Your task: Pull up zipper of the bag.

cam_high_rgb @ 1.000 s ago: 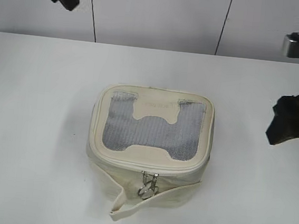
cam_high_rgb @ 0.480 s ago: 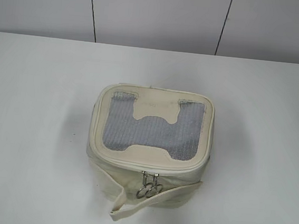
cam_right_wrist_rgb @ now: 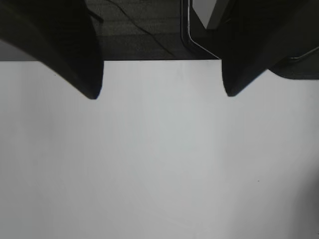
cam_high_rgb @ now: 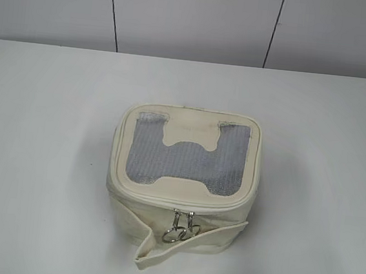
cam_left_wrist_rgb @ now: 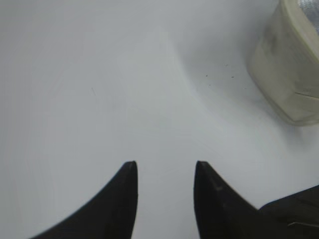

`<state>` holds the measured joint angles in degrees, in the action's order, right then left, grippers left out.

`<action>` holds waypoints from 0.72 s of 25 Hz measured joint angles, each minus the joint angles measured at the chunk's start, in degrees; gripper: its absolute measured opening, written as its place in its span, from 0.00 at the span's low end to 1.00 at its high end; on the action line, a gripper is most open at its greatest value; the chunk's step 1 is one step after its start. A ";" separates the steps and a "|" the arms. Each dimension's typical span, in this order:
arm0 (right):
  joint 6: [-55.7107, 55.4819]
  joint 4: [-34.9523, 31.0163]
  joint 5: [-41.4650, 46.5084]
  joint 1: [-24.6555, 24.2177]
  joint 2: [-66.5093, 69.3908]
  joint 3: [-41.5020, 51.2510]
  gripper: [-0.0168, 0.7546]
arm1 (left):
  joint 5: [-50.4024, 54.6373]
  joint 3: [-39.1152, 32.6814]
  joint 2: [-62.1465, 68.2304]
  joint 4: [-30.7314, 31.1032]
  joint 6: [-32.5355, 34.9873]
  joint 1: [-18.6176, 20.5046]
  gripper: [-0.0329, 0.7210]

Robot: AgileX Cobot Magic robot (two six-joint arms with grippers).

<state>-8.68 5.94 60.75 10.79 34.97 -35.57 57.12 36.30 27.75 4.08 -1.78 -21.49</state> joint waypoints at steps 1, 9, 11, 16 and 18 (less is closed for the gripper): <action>0.06 0.00 0.14 0.00 -3.36 1.47 0.77 | -0.06 -1.11 -3.06 -0.74 0.00 0.00 0.44; 1.57 -1.64 -0.30 0.00 -26.96 6.51 0.75 | 2.29 -5.06 -19.92 -3.06 2.15 0.00 0.44; 1.94 -1.78 -0.36 0.00 -31.15 6.51 0.73 | 2.40 -5.41 -22.43 -3.11 2.43 0.00 0.44; 3.27 -2.75 -0.36 0.00 -35.34 6.66 0.69 | 2.47 -5.41 -25.10 -3.18 2.73 0.00 0.44; 3.90 -3.27 -0.36 0.00 -35.34 6.68 0.69 | 2.47 -5.41 -25.22 -3.24 2.73 0.00 0.44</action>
<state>-4.78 2.67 60.39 10.79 -0.37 -28.89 59.59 30.89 2.53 0.84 0.95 -21.49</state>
